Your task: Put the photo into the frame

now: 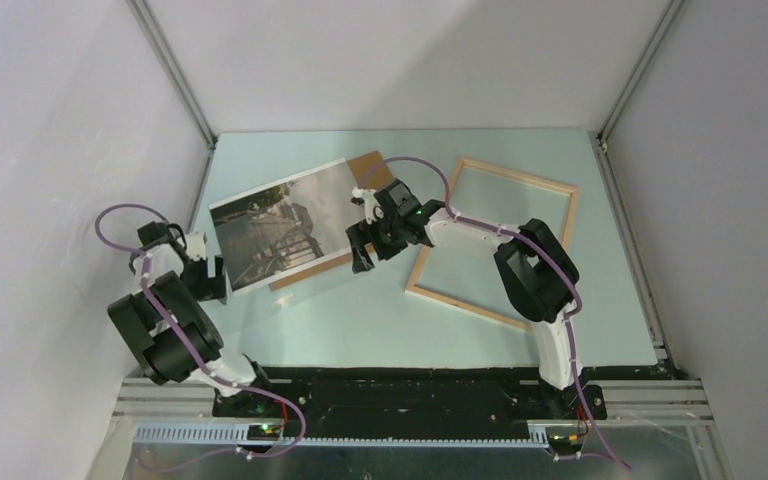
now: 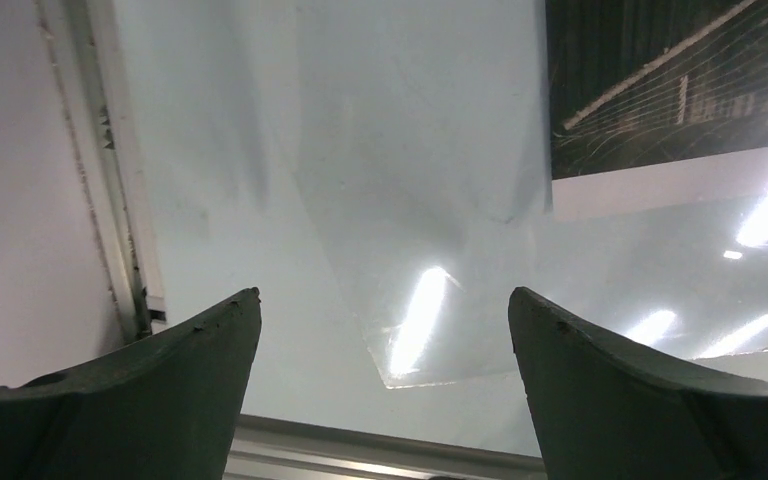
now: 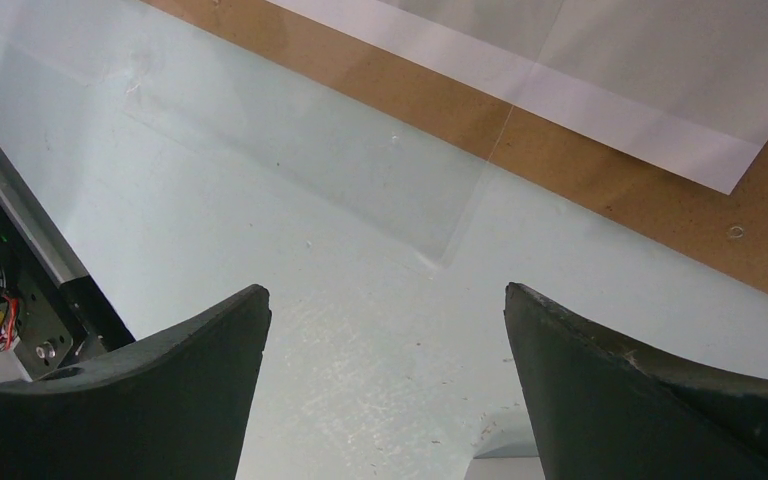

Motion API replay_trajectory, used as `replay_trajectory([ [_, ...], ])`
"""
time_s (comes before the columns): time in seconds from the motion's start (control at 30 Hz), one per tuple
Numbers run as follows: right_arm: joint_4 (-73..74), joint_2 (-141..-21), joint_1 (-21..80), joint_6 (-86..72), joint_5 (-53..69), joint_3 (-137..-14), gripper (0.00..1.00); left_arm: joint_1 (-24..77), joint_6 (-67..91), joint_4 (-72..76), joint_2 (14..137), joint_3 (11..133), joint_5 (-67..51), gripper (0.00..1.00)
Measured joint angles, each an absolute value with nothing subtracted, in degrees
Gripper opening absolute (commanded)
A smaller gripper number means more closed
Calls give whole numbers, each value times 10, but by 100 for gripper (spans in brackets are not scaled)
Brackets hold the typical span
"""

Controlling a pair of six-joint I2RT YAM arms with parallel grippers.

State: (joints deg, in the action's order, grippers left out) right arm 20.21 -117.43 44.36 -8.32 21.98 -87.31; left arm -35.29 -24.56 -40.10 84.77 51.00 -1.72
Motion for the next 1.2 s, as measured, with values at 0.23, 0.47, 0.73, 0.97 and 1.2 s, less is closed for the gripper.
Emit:
replay_trajectory([
  [0.23, 202, -1176, 445, -86, 220, -872, 91, -353, -245, -408, 893, 511, -48, 98],
  [0.47, 202, -1177, 445, -91, 220, -872, 91, -353, -244, -424, 928, 533, -54, 96],
  [0.73, 201, -1177, 443, -95, 220, -872, 91, -353, -230, -429, 933, 539, -54, 100],
  [0.97, 201, -1180, 439, -101, 226, -872, 91, -353, -202, -426, 931, 539, -52, 99],
  [1.2, 200, -1186, 437, -106, 233, -872, 91, -353, -179, -428, 929, 539, -55, 98],
])
